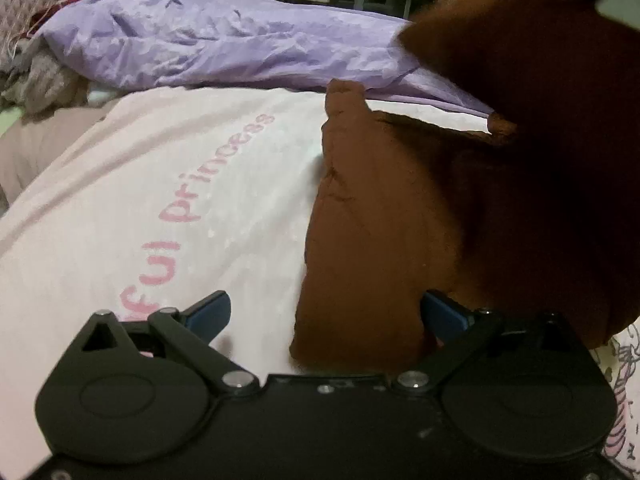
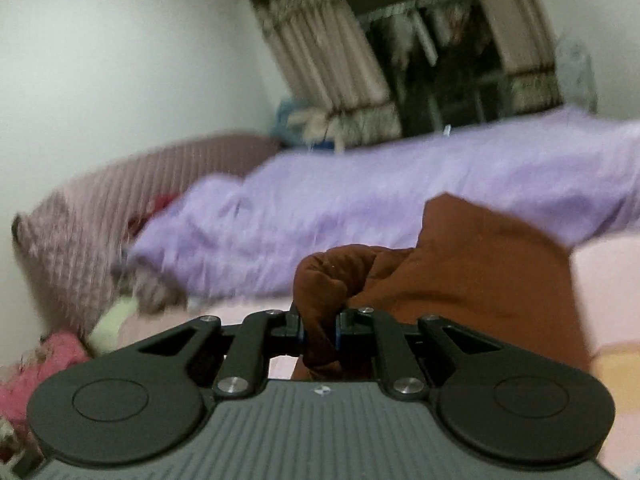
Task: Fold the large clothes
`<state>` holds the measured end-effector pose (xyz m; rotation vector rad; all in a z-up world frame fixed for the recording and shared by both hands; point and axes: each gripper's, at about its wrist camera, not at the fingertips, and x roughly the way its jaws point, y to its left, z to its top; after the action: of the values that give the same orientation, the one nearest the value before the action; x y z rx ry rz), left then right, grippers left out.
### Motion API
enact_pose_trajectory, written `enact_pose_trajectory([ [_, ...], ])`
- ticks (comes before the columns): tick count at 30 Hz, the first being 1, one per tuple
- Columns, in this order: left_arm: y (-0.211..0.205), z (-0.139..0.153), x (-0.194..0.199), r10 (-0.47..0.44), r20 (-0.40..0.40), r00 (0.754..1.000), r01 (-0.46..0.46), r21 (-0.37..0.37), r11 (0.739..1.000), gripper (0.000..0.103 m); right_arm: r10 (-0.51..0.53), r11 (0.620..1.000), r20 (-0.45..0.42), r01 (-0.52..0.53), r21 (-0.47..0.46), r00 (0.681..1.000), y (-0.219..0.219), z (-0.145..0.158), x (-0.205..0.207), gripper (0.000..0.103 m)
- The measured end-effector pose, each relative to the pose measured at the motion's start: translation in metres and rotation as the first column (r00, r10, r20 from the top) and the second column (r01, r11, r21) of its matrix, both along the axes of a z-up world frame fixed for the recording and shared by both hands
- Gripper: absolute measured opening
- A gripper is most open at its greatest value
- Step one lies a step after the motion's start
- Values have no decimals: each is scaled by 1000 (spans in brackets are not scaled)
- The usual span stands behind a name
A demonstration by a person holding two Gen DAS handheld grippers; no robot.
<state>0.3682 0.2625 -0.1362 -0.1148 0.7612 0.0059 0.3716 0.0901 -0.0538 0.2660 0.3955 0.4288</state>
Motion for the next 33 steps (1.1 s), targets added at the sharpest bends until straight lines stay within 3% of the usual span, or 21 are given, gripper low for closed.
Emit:
enact_pose_trajectory([
  [5, 7, -9, -6, 7, 8, 1000, -7, -47, 999, 103, 29, 999, -169, -32, -12, 985, 28, -72, -2, 14],
  [8, 8, -14, -9, 9, 5, 1000, -9, -56, 998, 103, 30, 1000, -208, -31, -1, 978, 39, -96, -14, 14],
  [11, 11, -15, -14, 9, 14, 1000, -8, -81, 997, 103, 12, 999, -168, -19, -41, 986, 49, -82, -29, 14],
  [15, 13, -10, -17, 10, 16, 1000, -9, -77, 997, 103, 21, 999, -110, -17, 37, 994, 41, -52, -34, 14],
  [18, 9, -12, -18, 9, 14, 1000, -8, -55, 998, 103, 27, 997, -97, -20, 78, 995, 38, -47, -36, 14],
  [20, 8, -15, -18, 15, 14, 1000, -15, -63, 998, 103, 39, 997, -114, -30, 75, 993, 40, -54, -32, 14],
  [23, 11, -18, -16, 21, 12, 1000, -20, -83, 996, 103, 41, 995, -209, -21, 99, 977, 46, -74, -20, 14],
  [28, 12, -13, -15, 19, 5, 1000, -18, -77, 997, 103, 72, 993, -93, -63, 96, 993, 51, -42, -35, 14],
  [31, 13, -15, -19, 24, 6, 1000, -23, -84, 996, 103, 91, 992, -140, -77, 102, 986, 50, -52, -27, 14],
  [33, 16, -18, -23, 36, -2, 999, -36, -102, 994, 103, 90, 994, -235, -73, 81, 968, 54, -77, -14, 14],
])
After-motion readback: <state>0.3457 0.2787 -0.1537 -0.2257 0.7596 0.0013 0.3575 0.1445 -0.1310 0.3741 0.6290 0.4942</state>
